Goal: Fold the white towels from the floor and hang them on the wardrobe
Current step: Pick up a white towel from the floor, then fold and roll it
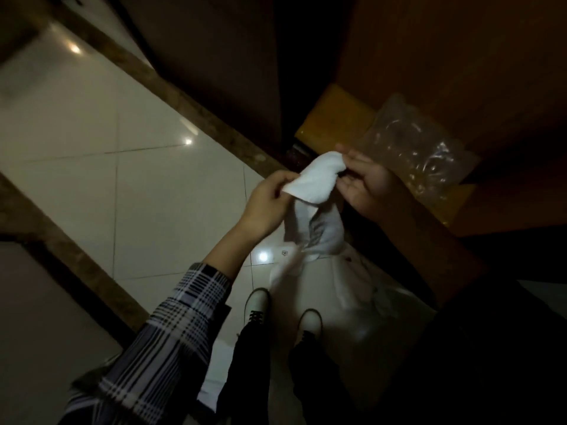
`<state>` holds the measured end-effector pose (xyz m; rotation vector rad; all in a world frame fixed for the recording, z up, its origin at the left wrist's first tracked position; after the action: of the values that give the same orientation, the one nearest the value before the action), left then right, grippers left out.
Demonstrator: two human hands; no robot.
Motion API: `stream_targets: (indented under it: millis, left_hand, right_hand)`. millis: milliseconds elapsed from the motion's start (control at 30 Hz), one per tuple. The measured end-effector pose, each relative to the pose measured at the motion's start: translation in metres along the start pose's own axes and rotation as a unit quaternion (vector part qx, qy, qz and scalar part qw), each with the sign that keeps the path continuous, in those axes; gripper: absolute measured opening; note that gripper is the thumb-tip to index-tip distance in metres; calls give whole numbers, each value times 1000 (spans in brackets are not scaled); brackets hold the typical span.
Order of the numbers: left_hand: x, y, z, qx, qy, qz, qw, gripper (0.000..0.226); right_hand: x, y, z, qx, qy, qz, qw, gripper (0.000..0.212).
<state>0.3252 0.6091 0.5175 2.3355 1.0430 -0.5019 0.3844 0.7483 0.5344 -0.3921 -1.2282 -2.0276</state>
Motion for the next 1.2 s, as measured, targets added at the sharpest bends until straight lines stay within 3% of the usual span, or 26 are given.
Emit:
stream_targets:
  millis: [67,167,267,367,433,533,633,700,800,1067,1200]
  left_hand:
    - [-37,16,-37,23,28,-42,998,20]
    - [-77,41,-96,72,42,-37,996,17]
    - [-109,63,-152,131,62,-34,989,14]
    - [-133,77,-193,146,55,-37,987,18]
    - [-147,84,-214,147,50,-39,987,24]
    - [-170,96,-243,166,17,-25,986,27]
    - [-199,107,-260,182,-9,-19,983,24]
    - [-219,114,-267,196,-25,-11,980,23]
    - [-244,125,-272,211,-37,14,977,7]
    - [-272,149,-239,148,-103,136,974,37]
    - [-281,147,-214,138,-88,160,973,34]
  right_hand:
    - [15,23,19,1,-8,-11,1000,26]
    - [47,65,43,-8,-12,21,1000,25]
    - [77,110,61,-64,4,39,997,40]
    - [109,154,66,-112,132,78,982,61]
    - [132,176,66,-162,276,82,944,66]
    - [161,197,77,-277,393,54,875,42]
    - [191,215,88,-287,436,110,846,23]
    - [210,226,95,-292,445,134,836,13]
    - [232,244,106,-321,443,112,829,6]
    - [268,284,129,-407,307,61,858,11]
    - [263,296,143,-459,213,5,862,16]
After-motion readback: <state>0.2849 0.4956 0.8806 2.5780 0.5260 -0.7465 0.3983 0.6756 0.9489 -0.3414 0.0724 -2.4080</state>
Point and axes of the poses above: each hand's wrist, its own y-axis away from the middle knuckle, its own x-axis out of the palm, z = x × y, the point moved 5 cm from there along -y, towards the middle knuckle, and after that the axes turned 9 degrees about -y, right-handed, at the moved point
